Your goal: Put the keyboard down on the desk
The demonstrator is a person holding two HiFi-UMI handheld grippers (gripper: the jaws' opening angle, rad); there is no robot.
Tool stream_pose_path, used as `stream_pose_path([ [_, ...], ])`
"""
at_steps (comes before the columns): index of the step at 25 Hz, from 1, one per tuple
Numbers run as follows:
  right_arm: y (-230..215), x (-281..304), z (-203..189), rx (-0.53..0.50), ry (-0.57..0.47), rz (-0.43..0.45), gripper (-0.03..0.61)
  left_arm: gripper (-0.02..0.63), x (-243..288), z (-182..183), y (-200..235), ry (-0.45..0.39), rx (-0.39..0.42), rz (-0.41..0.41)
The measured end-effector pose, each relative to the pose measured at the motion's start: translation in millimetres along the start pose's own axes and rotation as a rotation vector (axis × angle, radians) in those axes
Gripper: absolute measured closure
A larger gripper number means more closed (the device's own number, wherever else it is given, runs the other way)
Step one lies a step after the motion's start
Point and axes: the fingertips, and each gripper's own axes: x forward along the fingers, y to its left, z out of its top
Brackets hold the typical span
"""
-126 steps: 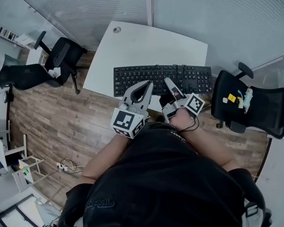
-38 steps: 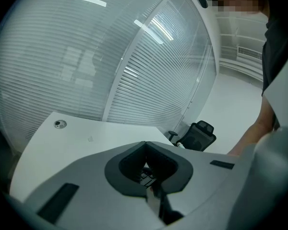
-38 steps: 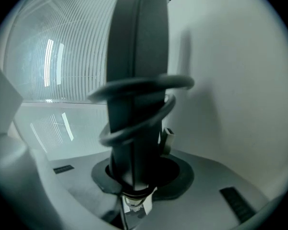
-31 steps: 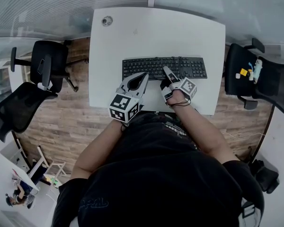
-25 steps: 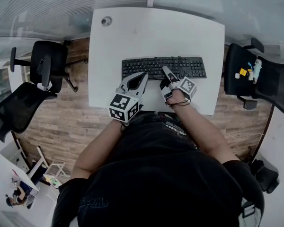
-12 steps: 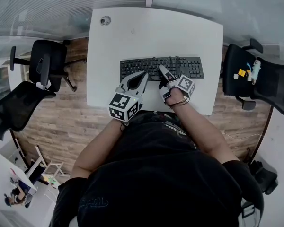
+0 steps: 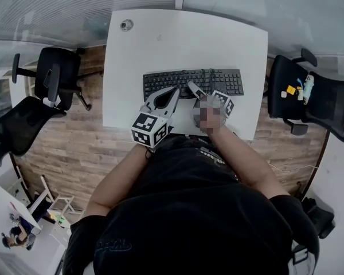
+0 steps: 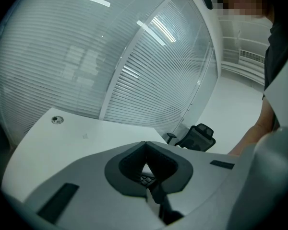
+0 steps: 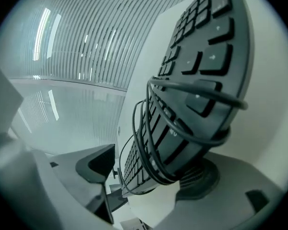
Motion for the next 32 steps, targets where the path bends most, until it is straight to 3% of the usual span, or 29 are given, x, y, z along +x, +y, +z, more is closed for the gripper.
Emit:
stream_pose_path([
  [16, -15, -24, -20, -0.039, 0.082, -0.020, 0.209, 0.598, -6, -3, -23, -0.041, -0.011, 0.019],
  [32, -20, -46, -23, -0.080, 0.094, -0.017, 0.209, 0.598, -13, -11, -50, -0.060, -0.005, 0.029],
])
